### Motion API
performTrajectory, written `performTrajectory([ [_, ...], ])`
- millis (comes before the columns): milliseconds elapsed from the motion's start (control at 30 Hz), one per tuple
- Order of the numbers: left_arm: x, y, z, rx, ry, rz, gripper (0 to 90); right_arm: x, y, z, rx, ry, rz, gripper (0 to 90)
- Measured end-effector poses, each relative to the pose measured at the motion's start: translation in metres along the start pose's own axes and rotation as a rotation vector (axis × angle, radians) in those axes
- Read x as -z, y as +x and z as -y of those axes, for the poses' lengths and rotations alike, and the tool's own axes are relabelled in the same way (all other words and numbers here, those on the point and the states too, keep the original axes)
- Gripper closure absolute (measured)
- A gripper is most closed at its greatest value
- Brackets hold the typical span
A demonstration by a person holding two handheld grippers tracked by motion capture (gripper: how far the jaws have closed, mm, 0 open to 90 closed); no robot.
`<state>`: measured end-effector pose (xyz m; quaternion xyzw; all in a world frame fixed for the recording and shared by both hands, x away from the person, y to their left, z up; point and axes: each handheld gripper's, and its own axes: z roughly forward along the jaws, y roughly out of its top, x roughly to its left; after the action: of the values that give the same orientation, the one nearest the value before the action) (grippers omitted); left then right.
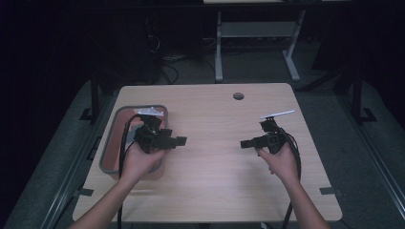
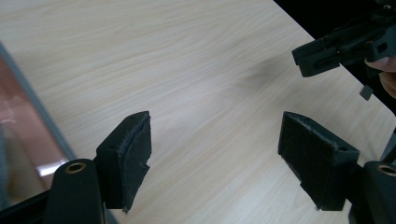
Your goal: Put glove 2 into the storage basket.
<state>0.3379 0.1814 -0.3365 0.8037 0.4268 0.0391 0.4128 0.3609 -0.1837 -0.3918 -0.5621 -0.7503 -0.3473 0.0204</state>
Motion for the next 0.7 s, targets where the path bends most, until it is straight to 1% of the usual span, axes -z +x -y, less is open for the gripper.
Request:
performTrajectory([
  [67, -0.004, -0.003, 0.0, 0.002, 0.0, 0.004, 25.6, 0.001, -0.003, 0.002, -0.002, 0.0, -0.001, 42.9],
  [200, -0.009, -0.005, 0.001, -0.006, 0.01, 0.012, 25.3, 0.001, -0.009, 0.006, -0.009, 0.0, 0.004, 42.9],
  [233, -0.011, -0.006, 0.001, 0.001, 0.005, 0.014, 25.3, 0.002, -0.01, 0.007, -0.014, 0.002, 0.005, 42.9],
  [267, -0.012, -0.007, 0.002, -0.007, 0.011, 0.017, 25.3, 0.002, -0.012, 0.008, -0.019, 0.001, 0.005, 42.9],
  [300, -0.014, -0.008, 0.003, 0.0, 0.007, 0.018, 25.2, 0.002, -0.013, 0.009, -0.016, 0.002, 0.007, 42.9],
  [333, -0.015, -0.008, 0.003, -0.008, 0.016, 0.018, 25.2, 0.002, -0.014, 0.01, -0.018, 0.002, 0.009, 42.9],
  [367, -0.017, -0.009, 0.003, -0.001, 0.011, 0.021, 25.2, 0.003, -0.015, 0.011, -0.019, 0.002, 0.011, 42.9],
  [400, -0.018, -0.01, 0.004, -0.002, 0.01, 0.021, 25.2, 0.003, -0.017, 0.012, -0.027, 0.008, 0.013, 42.8],
  [467, -0.021, -0.012, 0.005, -0.001, 0.009, 0.028, 25.2, 0.004, -0.02, 0.014, -0.027, 0.003, 0.015, 42.8],
  [700, -0.03, -0.02, 0.008, -0.018, 0.019, 0.043, 24.9, 0.006, -0.029, 0.022, -0.043, 0.005, 0.02, 42.7],
])
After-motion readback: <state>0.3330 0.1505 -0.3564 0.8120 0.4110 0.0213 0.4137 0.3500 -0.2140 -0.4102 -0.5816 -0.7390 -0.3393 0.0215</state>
